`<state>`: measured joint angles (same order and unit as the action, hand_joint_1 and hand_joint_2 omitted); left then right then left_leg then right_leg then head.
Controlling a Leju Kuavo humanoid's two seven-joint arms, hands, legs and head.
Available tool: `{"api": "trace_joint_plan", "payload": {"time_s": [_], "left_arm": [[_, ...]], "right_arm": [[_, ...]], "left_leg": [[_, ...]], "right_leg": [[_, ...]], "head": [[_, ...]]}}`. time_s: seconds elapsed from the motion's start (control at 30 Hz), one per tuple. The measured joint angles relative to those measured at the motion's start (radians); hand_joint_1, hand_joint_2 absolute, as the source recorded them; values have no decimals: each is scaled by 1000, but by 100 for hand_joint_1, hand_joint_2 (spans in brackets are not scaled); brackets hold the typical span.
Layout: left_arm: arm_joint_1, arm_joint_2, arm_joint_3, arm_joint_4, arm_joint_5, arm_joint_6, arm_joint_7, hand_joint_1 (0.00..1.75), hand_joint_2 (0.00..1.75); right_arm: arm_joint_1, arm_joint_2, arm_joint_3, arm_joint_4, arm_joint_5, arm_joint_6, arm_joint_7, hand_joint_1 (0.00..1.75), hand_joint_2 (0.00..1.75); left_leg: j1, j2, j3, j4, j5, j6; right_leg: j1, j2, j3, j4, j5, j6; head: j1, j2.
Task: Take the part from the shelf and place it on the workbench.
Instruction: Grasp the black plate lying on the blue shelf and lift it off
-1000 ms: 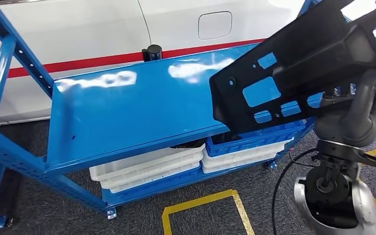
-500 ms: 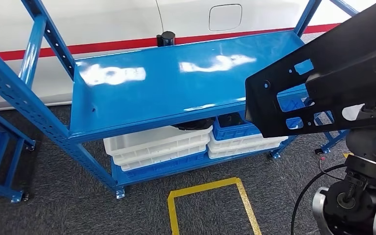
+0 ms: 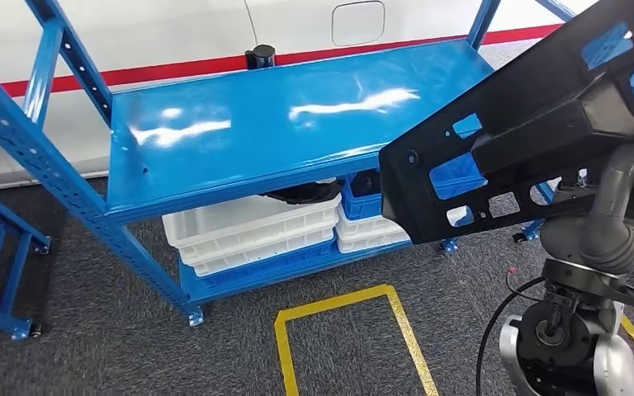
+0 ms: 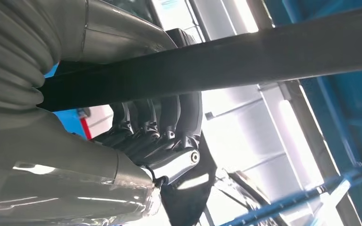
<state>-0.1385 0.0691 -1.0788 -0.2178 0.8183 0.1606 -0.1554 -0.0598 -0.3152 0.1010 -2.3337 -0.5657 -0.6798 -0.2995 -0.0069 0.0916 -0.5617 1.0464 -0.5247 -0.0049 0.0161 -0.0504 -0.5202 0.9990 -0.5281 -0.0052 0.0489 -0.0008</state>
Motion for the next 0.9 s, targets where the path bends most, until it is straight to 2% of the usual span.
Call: {"api": "trace_joint_plan", "payload": {"time_s": [0.07, 0.13, 0.17, 0.23, 0.27, 0.3, 0.33, 0.37, 0.43, 0.47, 0.5, 0.57, 0.63, 0.67, 0.7, 0.77, 0.8, 0.83, 0.87, 0.9], "left_arm": [[0, 1, 0, 0, 6, 2, 6, 0, 175], [1, 2, 2, 0, 16, 4, -6, 0, 175], [0, 2, 3, 0, 19, 5, -14, 0, 175], [1, -1, 4, 0, 22, 5, -25, 0, 175], [3, -3, 4, 0, 21, 5, -28, 0, 175], [6, -3, 4, 0, 19, 5, -31, 0, 175], [8, -4, 4, 0, 16, 3, -35, 0, 175], [10, -6, 4, 0, 10, 2, -41, 0, 175], [8, -13, 4, 0, -2, -2, -53, 0, 175], [7, -19, 3, 0, -10, -3, -56, 0, 175], [6, -25, 3, -1, -17, -4, -55, 0, 175], [6, -35, 3, -1, -27, -5, -44, 0, 175], [8, -40, 3, -1, -29, -5, -32, 0, 175], [8, -41, 3, -1, -28, -6, -26, 0, 175], [7, -42, 3, -1, -25, -8, -18, 0, 175], [7, -42, 3, -1, -19, -15, 11, 0, 175], [8, -43, 3, -1, -16, -19, 28, 0, 175], [9, -43, 3, -1, -14, -23, 43, 0, 175], [10, -43, 3, -1, -13, -25, 54, 0, 175], [10, -43, 3, -1, -12, -26, 60, 0, 175]], "right_arm": [[-9, 1, 6, 5, 40, 0, 24, 175, 175], [-26, 3, 14, 11, 87, 0, 53, 175, 175], [-34, 4, 19, 13, 106, 0, 65, 175, 175], [-45, 8, 28, 17, 129, 0, 80, 175, 175], [-48, 10, 32, 20, 135, 0, 86, 175, 175], [-51, 12, 38, 23, 140, 0, 91, 175, 175], [-56, 14, 44, 25, 143, 0, 96, 175, 175], [-63, 16, 50, 28, 146, 0, 100, 175, 175], [-80, 20, 67, 35, 156, 0, 110, 175, 175], [-89, 22, 78, 39, 165, 0, 116, 175, 175], [-98, 24, 90, 44, 176, 0, 126, 175, 175], [-113, 29, 117, 53, 195, 0, 150, 175, 175], [-125, 37, 147, 65, 209, 0, 169, 175, 175], [-129, 42, 160, 70, 215, 0, 174, 175, 175], [-131, 46, 172, 75, 221, 0, 180, 175, 175], [-134, 51, 191, 85, 226, 0, 191, 175, 175], [-137, 53, 202, 91, 227, 0, 195, 175, 175], [-143, 55, 213, 97, 226, 0, 197, 175, 175], [-150, 56, 223, 102, 227, 0, 197, 175, 175], [-159, 57, 233, 106, 227, 0, 197, 175, 175]], "left_leg": [[1, -21, -7, -8, 3, 20], [5, -45, -15, -10, 13, 37], [6, -57, -19, -11, 18, 43], [6, -81, -30, -11, 26, 49], [6, -92, -34, -10, 30, 49], [5, -103, -37, -10, 33, 49], [4, -114, -38, -10, 36, 48], [3, -124, -38, -10, 38, 46], [2, -143, -41, -10, 44, 42], [3, -150, -46, -10, 48, 37], [5, -158, -52, -10, 53, 31], [8, -172, -64, -12, 63, 17], [5, -140, -78, 6, 49, 7], [4, -117, -96, 40, 24, 2], [6, -93, -120, 93, -9, -3], [13, -87, -172, 212, -63, -15], [16, -87, -181, 241, -68, -19], [18, -85, -171, 232, -55, -23], [19, -77, -142, 187, -28, -25], [18, -53, -102, 118, -1, -25]], "right_leg": [[0, -20, -3, 7, -4, 7], [-4, -6, -17, 40, -33, 19], [-8, 10, -35, 85, -64, 26], [-14, 36, -88, 214, -133, 35], [-16, 40, -109, 264, -150, 36], [-16, 42, -117, 284, -147, 35], [-15, 46, -107, 265, -123, 31], [-15, 54, -82, 211, -85, 25], [-14, 96, -25, 79, -19, 7], [-13, 112, -7, 36, -4, 0], [-11, 120, 1, 14, -1, -5], [-9, 101, 2, -3, 1, -9], [-13, 77, 5, -24, 14, -12], [-15, 63, 6, -33, 21, -14], [-15, 50, 5, -36, 24, -15], [-15, 21, 1, -35, 25, -16], [-15, 6, -1, -33, 25, -16], [-15, -8, -2, -30, 24, -14], [-16, -21, -2, -26, 22, -11], [-15, -34, -3, -21, 18, -7]], "head": [[3, 0], [9, 0], [13, 0], [26, 0], [29, 0], [33, 0], [36, 0], [39, 0], [43, 0], [43, 0], [44, 0], [47, 0], [45, 0], [38, 0], [30, 0], [16, 0], [12, 0], [9, 0], [7, 0], [4, 0]]}}
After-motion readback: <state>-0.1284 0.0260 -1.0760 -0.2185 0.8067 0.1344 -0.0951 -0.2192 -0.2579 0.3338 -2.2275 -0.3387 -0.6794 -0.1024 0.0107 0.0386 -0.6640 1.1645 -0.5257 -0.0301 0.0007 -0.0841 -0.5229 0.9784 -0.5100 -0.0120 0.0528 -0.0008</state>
